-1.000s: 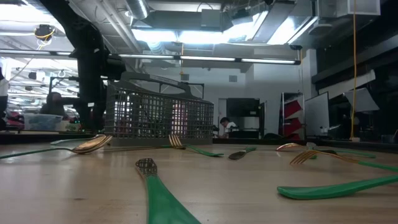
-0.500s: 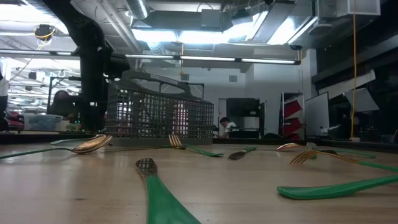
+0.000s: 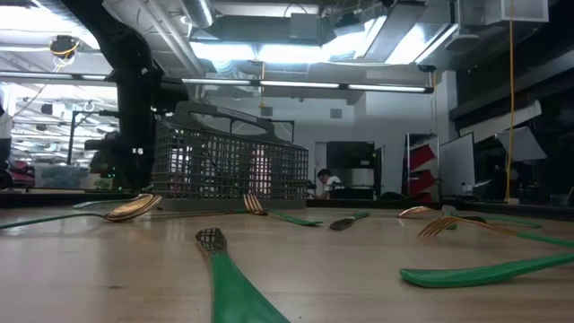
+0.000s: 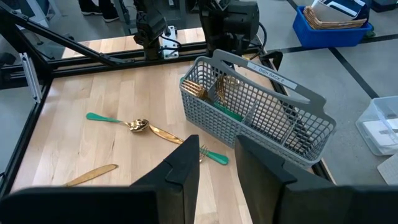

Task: Sort silverware
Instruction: Put the top left green-gold spoon into the silverware basket

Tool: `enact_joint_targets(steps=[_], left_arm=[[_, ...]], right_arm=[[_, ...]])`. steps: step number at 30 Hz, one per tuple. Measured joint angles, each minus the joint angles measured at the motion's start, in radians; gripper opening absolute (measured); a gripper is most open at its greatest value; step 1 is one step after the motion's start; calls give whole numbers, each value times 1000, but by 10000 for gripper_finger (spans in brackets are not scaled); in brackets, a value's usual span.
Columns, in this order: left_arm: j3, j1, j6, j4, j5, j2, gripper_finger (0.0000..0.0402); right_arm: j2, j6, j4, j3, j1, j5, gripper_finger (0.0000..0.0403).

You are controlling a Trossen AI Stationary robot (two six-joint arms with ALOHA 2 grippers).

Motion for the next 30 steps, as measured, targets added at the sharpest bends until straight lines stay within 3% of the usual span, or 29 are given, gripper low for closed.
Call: enact_joint_targets(steps=[9, 17, 24, 30], left_arm=[[0, 0, 5, 12, 29, 107, 73], [1, -21, -53, 49, -29, 140, 71], [2, -15, -53, 58, -15, 139, 12], [2, -9, -29, 57, 39, 127, 9]], right_arm=[[0, 0, 0, 0, 0, 0, 108], [0, 0, 0, 0, 0, 0, 108], [0, 0, 0, 0, 0, 0, 108], [0, 0, 0, 0, 0, 0, 108]])
